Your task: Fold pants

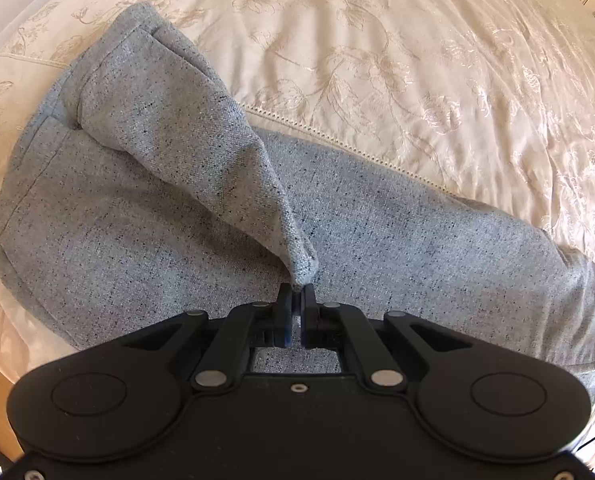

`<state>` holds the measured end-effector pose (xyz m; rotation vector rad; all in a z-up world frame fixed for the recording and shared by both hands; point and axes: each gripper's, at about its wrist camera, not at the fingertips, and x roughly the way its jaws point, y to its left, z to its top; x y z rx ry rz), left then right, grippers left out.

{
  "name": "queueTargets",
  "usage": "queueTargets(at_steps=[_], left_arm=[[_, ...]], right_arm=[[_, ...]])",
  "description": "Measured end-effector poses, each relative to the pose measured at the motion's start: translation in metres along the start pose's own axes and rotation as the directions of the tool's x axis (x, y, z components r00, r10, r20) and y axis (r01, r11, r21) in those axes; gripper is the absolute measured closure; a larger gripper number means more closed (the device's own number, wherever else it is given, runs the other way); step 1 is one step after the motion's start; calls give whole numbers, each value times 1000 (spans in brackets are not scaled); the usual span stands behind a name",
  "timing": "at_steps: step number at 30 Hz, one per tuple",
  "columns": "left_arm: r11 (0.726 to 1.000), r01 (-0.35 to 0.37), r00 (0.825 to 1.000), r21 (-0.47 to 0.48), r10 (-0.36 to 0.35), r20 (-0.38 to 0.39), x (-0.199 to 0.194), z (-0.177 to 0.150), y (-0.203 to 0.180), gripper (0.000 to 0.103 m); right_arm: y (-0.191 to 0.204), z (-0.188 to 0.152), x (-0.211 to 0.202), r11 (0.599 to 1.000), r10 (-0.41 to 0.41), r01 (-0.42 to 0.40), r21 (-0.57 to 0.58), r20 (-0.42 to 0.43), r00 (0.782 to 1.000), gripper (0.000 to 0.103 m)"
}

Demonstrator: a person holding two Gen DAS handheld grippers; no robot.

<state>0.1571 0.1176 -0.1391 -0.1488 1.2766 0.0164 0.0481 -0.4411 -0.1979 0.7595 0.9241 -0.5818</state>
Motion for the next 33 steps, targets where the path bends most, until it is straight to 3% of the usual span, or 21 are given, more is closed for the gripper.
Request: queueTargets(at_steps=[7,10,14,16,19,22,28,31,33], left_arm=[[999,38,991,11,-39,127,-58,2,-5,99],[998,55,987,-9,-53,152,-77,-13,0,99],[999,26,998,-43,-24,51,-52,-44,17,99],[998,-3,1000,-65,2,-22,-21,-57,20,103],[997,-70,994,-39,66,-92,13,-73,20,103],[997,-76,992,-16,74,-97,17,-81,15,103],[999,-30,999,41,32,-31,-10,-84,-4,103],[997,-25,999,67,26,-23,-15,-86,-13,101],[997,-35,999,71,38,-38,-12,-86,-14,93]], right_arm=[[20,18,-70,991,102,-90,-100,123,987,98],[3,4,-102,992,87,-71,-104,151,985,98],[-28,-21,-75,997,-20,23,-70,54,998,98],[-41,-37,-41,992,-96,94,-83,-21,995,98],[-47,-51,-19,983,-151,143,-113,-61,987,98],[-43,-50,-27,983,-135,129,-128,-36,990,98],[-31,-39,-68,977,-83,93,-192,61,995,98],[-37,-42,-53,974,-120,120,-194,14,993,98],[-47,-45,-34,977,-145,138,-163,-35,989,98]])
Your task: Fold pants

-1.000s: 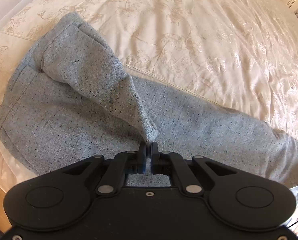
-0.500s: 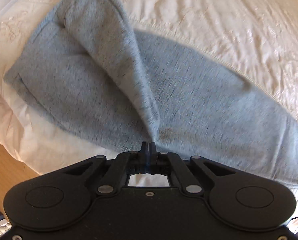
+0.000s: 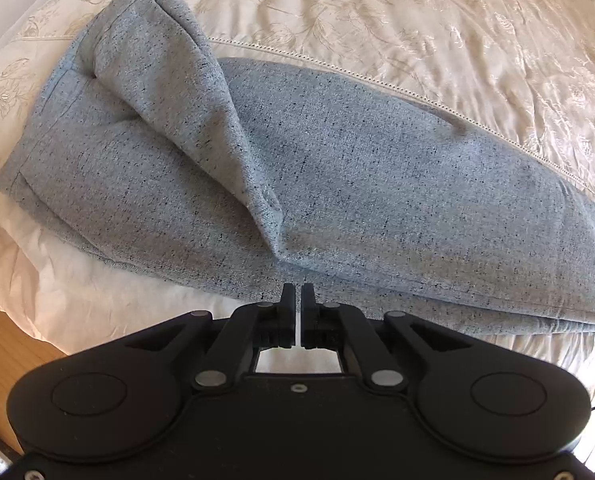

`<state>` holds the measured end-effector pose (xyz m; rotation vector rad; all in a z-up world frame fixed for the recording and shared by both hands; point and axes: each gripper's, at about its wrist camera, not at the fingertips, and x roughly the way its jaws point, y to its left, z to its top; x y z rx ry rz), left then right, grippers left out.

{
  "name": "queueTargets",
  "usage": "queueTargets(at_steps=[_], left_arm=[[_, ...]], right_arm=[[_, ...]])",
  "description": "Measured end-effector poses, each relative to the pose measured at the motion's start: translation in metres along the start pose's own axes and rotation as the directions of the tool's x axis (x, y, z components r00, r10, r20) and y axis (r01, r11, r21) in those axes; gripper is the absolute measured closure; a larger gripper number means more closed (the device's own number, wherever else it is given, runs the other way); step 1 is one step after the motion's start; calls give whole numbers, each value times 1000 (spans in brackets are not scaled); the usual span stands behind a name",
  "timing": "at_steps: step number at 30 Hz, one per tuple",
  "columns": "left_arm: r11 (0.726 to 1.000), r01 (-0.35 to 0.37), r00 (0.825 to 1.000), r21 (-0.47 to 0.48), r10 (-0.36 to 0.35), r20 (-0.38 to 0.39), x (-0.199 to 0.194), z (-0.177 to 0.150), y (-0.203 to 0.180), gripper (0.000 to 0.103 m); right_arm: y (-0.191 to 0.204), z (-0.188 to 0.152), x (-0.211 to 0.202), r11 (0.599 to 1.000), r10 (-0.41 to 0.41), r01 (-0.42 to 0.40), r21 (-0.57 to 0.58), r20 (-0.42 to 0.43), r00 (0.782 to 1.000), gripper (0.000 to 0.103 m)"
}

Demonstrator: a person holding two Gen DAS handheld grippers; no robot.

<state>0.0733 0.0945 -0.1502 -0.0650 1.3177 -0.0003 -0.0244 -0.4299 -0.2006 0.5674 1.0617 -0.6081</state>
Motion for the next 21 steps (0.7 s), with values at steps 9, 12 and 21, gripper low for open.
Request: queueTargets(at_steps=[9,12,21], left_arm=[[996,-72,996,-60,75,56,-2,26,8,91],[994,-101,991,-49,105,82,-2,37,3,90],[988,-121,992,-99,124,27,33,52,-3,54]], right_arm=[[-2,-1,12,1000,11,-12,-24,-25,1000,98],[-2,-1,17,999,16,-17,-33,-32,999,98],[-5,3,22,999,33,-35,-41,-48,998,98]])
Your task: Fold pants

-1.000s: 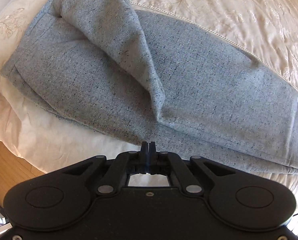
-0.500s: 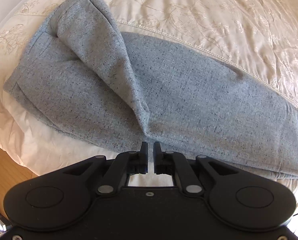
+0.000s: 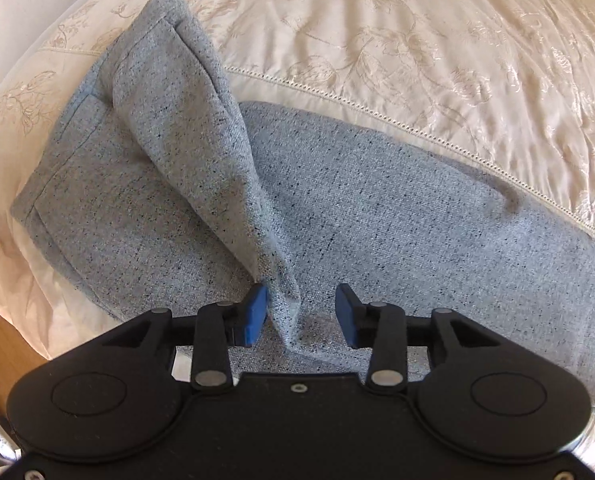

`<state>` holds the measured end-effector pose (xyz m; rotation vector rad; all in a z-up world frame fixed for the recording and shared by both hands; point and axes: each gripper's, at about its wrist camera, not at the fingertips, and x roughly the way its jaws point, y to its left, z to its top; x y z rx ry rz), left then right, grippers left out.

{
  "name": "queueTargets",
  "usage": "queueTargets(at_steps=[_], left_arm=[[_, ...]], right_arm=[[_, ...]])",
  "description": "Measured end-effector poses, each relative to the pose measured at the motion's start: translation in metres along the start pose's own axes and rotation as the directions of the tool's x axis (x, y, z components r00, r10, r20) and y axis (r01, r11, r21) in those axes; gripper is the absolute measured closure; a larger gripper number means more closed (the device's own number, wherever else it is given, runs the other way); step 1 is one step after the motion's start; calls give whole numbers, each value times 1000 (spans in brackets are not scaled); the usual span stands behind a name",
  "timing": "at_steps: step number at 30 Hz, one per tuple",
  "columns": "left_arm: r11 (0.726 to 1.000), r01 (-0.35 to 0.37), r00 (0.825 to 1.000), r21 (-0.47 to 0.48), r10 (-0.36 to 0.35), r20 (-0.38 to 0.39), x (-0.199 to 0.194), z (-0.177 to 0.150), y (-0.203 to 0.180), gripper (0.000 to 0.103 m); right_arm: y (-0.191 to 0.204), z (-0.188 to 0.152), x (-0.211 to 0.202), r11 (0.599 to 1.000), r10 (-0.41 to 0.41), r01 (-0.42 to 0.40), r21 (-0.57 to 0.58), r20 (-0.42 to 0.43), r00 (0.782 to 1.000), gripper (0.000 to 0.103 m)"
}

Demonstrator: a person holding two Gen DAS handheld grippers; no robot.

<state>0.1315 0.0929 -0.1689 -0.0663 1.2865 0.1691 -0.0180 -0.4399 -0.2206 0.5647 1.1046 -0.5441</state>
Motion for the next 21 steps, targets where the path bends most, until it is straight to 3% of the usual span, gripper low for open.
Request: queueTargets(at_steps=[4,5,6,7,8,11,16,18,21], left_arm=[[998,-34,997,-45,31,-68,24,0,7,54],[998,-38,996,-57,33,-85,30,1,9,61],[997,-42,995,-69,35,-97,35,1,11,80],[996,-34,994,-88,25,-106,39,1,13,92],[992,-2,995,-128,-10,-98,39,1,16,97],[984,40,999,-171,-39,12,13,-1,18,98],[995,80,979,-59,-68,190,-59,-14,8,99],[993,89,982,-72,-75,176,-65,-24,14,99],[988,67,997,-137,-60,56,-33,-38,26,99]], right_arm=[[-1,0,0,1000,3,-3,-5,-2,1000,98],[-1,1,0,1000,4,-4,-7,-3,1000,98],[-1,1,0,1000,4,-4,-9,-3,1000,98],[0,1,-1,1000,5,-5,-10,-3,1000,98],[0,2,-2,1000,5,-5,-13,1,1000,98],[2,6,-14,1000,18,-17,-11,35,999,98],[10,9,-51,997,29,-18,-71,152,988,98],[8,9,-51,997,19,-8,-74,146,989,98],[-4,5,-27,999,-21,24,-42,66,998,98]])
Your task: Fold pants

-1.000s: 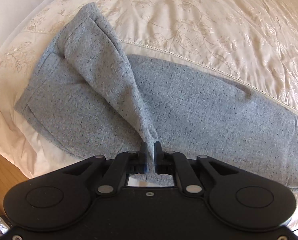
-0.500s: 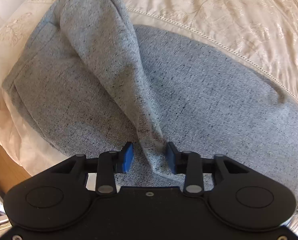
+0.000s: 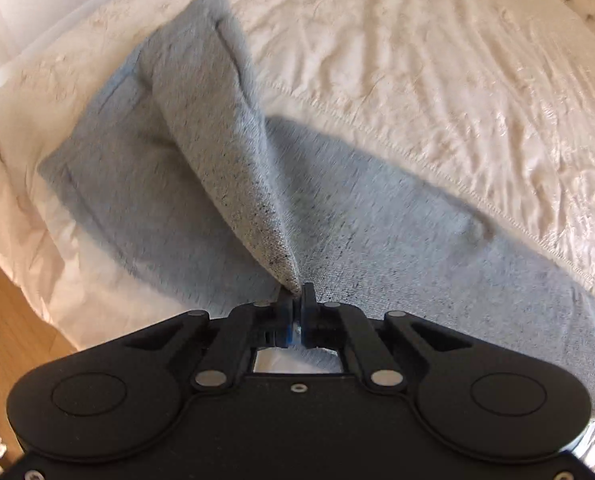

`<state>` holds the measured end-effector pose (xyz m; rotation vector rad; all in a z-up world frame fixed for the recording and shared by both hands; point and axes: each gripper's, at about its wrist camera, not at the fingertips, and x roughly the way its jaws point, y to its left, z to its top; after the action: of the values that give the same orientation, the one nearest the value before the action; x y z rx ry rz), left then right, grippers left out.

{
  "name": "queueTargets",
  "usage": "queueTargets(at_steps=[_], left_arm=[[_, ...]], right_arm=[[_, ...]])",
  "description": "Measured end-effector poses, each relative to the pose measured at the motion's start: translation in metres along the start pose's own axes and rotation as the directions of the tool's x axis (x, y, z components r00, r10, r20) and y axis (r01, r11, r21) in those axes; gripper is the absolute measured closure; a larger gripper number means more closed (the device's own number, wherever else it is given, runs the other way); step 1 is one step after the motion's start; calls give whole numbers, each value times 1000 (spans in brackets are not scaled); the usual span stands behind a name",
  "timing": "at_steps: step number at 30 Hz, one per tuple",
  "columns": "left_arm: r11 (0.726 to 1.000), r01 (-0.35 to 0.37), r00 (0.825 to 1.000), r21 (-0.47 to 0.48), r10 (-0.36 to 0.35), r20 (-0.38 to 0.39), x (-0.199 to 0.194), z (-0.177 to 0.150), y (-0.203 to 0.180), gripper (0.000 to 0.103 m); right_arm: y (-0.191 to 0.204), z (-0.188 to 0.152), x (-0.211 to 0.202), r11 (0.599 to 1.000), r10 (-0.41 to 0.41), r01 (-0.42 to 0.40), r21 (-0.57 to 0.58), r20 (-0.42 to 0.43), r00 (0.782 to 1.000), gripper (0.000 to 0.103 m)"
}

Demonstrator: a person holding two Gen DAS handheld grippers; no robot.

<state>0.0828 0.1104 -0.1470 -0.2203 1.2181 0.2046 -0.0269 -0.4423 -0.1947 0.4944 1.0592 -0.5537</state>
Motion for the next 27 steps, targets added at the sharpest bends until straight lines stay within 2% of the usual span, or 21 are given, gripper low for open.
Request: queueTargets(at_steps=[2,5,6,11,15,21,27], left_arm=[[1000,-19,997,9,20,-70,25,-11,6,98],[997,-46,992,59,53,-111,50,-17,4,95],[997,-47,992,64,54,-111,52,-16,3,94],[998,-28,997,59,32,-69,30,-7,2,85],[997,12,1000,79,-10,-28,8,-2,8,84],[996,12,1000,87,-12,-11,-4,12,38,84],[997,27,999,68,-26,-27,11,39,89,84]], right_arm=[[-1,-5,15,1000,-21,20,-6,-45,999,98],[4,-7,18,998,-36,34,-44,-49,998,94],[6,-6,14,998,-34,32,-53,-39,999,91],[10,-4,-5,997,-35,35,-74,9,999,90],[19,-2,-24,997,-21,25,-72,58,998,89],[60,-10,-51,994,62,-52,-101,99,993,85],[146,-33,-68,964,216,-204,-170,58,975,82]])
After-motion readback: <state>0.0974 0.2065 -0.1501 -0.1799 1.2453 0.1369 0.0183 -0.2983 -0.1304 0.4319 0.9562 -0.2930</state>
